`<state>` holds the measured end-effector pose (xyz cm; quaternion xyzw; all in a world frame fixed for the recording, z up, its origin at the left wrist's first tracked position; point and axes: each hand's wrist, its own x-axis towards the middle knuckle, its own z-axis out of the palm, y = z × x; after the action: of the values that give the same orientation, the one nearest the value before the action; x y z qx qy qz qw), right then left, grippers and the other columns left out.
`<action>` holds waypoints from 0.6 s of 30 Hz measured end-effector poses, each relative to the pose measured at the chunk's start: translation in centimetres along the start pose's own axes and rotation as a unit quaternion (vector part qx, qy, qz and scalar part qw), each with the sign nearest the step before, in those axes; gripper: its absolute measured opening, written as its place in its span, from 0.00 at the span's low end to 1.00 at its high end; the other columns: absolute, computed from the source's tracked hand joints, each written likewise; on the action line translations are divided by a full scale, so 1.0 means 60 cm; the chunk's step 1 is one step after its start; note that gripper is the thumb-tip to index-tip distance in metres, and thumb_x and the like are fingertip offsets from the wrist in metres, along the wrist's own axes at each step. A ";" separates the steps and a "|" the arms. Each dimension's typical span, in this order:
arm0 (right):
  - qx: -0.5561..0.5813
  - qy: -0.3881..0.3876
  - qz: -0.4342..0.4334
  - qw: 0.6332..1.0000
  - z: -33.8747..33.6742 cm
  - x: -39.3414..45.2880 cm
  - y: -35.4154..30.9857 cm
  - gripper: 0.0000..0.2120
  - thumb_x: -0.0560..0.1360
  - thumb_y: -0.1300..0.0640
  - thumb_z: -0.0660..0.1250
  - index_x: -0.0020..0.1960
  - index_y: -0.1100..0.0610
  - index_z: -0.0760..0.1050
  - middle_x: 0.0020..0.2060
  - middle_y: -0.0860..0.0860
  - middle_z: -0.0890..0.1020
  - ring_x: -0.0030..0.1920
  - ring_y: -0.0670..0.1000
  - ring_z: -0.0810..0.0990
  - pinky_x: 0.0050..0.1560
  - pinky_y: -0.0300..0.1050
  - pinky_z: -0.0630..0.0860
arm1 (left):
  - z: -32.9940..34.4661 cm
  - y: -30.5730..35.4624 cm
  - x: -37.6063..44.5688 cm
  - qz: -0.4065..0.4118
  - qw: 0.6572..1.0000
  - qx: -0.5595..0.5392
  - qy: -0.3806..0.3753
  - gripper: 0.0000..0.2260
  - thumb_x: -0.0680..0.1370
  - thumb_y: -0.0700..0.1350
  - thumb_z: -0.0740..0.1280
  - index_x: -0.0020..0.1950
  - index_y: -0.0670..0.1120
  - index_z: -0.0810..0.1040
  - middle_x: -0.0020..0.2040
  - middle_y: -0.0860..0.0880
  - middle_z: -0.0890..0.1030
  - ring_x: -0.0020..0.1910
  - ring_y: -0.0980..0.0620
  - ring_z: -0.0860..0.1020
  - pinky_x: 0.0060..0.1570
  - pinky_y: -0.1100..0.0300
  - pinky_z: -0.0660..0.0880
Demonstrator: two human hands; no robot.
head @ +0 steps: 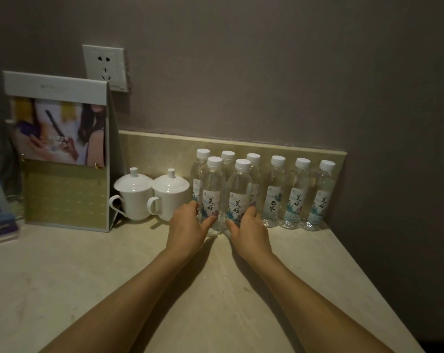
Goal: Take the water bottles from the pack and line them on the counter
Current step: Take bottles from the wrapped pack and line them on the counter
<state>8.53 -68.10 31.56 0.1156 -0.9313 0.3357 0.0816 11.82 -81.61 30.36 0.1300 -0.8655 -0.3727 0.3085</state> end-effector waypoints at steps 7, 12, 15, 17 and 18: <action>0.002 -0.011 0.002 1.000 -0.004 0.000 -0.001 0.29 0.79 0.47 0.63 0.72 0.62 0.59 0.68 0.60 0.71 0.64 0.60 0.75 0.60 0.52 0.74 | -0.003 -0.001 -0.002 0.013 1.000 0.007 -0.006 0.17 0.75 0.53 0.72 0.59 0.45 0.79 0.53 0.47 0.83 0.49 0.50 0.81 0.50 0.50 0.81; -0.005 -0.012 -0.002 1.000 -0.004 0.000 0.001 0.28 0.79 0.47 0.63 0.71 0.62 0.60 0.66 0.60 0.72 0.63 0.60 0.76 0.58 0.52 0.75 | -0.001 -0.002 -0.002 0.019 1.000 0.018 -0.005 0.18 0.75 0.53 0.71 0.61 0.46 0.78 0.55 0.47 0.82 0.51 0.50 0.81 0.51 0.51 0.81; -0.007 -0.020 -0.008 1.000 -0.004 0.001 0.002 0.29 0.79 0.46 0.63 0.72 0.62 0.59 0.67 0.60 0.72 0.63 0.61 0.75 0.59 0.53 0.75 | -0.001 -0.002 -0.002 0.024 0.999 0.027 -0.004 0.18 0.75 0.53 0.71 0.61 0.45 0.78 0.55 0.47 0.82 0.52 0.50 0.80 0.51 0.51 0.81; -0.013 -0.027 -0.009 0.999 -0.006 0.003 0.003 0.29 0.79 0.47 0.62 0.72 0.63 0.58 0.67 0.61 0.72 0.63 0.61 0.75 0.59 0.53 0.74 | -0.001 -0.002 -0.002 0.027 0.999 0.031 -0.004 0.18 0.75 0.53 0.71 0.61 0.45 0.78 0.55 0.47 0.82 0.51 0.50 0.80 0.51 0.52 0.81; -0.014 -0.032 -0.009 0.999 -0.007 0.004 0.002 0.29 0.80 0.47 0.62 0.72 0.63 0.58 0.67 0.61 0.71 0.64 0.61 0.75 0.60 0.53 0.74 | -0.002 -0.003 -0.002 0.028 0.999 0.033 -0.004 0.18 0.75 0.54 0.71 0.61 0.45 0.78 0.55 0.47 0.82 0.51 0.50 0.80 0.51 0.52 0.81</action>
<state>8.30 -67.76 31.84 0.1329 -0.9369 0.3184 0.0567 11.96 -81.74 30.27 0.1142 -0.8817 -0.3358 0.3110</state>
